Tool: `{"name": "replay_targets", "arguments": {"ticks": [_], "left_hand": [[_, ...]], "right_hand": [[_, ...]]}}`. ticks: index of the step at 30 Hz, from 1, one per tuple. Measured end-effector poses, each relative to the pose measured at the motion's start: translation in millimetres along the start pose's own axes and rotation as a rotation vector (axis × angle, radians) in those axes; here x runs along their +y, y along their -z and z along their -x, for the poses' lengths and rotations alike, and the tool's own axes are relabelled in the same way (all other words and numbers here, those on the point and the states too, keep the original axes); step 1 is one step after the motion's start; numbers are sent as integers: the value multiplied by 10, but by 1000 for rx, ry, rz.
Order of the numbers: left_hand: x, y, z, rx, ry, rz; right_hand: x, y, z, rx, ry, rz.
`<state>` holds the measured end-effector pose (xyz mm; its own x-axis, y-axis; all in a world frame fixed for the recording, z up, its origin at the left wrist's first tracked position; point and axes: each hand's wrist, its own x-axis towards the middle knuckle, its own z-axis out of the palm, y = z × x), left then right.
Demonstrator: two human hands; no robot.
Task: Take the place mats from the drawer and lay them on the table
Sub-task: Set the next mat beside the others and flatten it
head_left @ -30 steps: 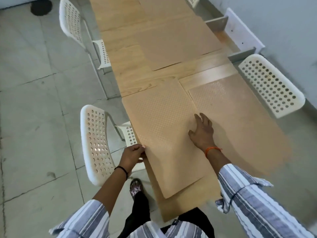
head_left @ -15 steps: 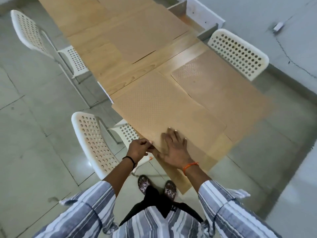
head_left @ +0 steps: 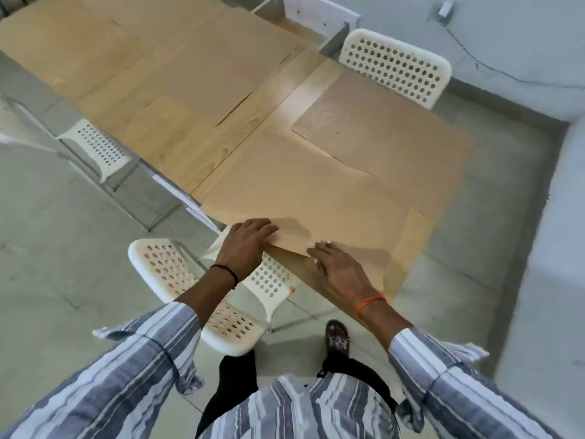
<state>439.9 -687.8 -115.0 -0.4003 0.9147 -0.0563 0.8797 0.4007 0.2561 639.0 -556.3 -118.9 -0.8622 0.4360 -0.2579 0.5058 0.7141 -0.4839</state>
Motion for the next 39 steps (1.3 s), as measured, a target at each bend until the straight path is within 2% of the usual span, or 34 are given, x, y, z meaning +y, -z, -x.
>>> {"name": "replay_targets", "arguments": {"ticks": [6,15,24,30,34,39], "left_hand": [[-303,85,-149,-89,-311,69],[-350,143,-284,-310,-366,43],[-265,139,-336,-442,-416,-68],[-265,158,-424,-449,-403,-58],[-264,175,-450,-441,-403,-79],[-196,216,-447,-457,-363,-120]], "right_hand": [[-131,-293,176,130,-269,-103],[-458,-440,376,216,-511,-206],[-468,-491,542,255,-584,-196],[-438,-493,565,286,-582,-211],[-393,-465,563,189,-570,-196],[-315,-440,529,172,-558,-183]]}}
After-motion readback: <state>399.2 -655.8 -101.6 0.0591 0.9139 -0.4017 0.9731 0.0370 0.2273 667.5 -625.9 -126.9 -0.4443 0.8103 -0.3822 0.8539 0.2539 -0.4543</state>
